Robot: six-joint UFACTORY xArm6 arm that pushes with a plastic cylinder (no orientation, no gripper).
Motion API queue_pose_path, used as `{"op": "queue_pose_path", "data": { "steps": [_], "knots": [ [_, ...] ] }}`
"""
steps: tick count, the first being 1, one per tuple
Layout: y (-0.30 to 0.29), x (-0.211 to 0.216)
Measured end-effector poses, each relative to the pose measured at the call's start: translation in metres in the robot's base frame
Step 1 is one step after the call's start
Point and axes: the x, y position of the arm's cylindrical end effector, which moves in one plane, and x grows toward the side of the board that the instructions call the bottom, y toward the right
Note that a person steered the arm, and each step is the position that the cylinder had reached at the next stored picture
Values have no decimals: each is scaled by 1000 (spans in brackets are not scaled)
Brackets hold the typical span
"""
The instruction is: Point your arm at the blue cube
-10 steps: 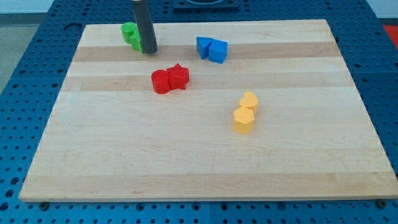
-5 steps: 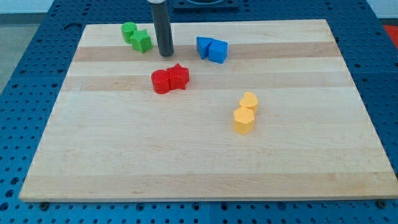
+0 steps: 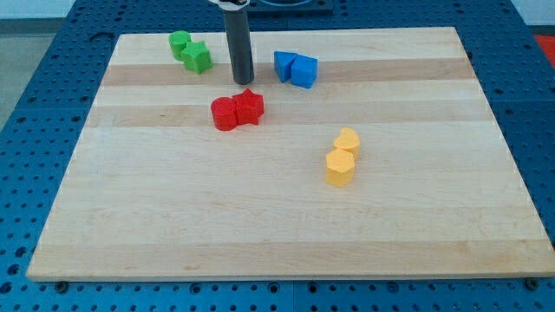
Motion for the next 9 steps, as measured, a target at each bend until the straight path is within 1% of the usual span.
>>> {"op": "queue_pose_path", "data": {
  "steps": [1, 3, 7, 9],
  "knots": [
    [6, 0],
    [8, 13],
    [71, 19],
    [82, 22]
  ]
}}
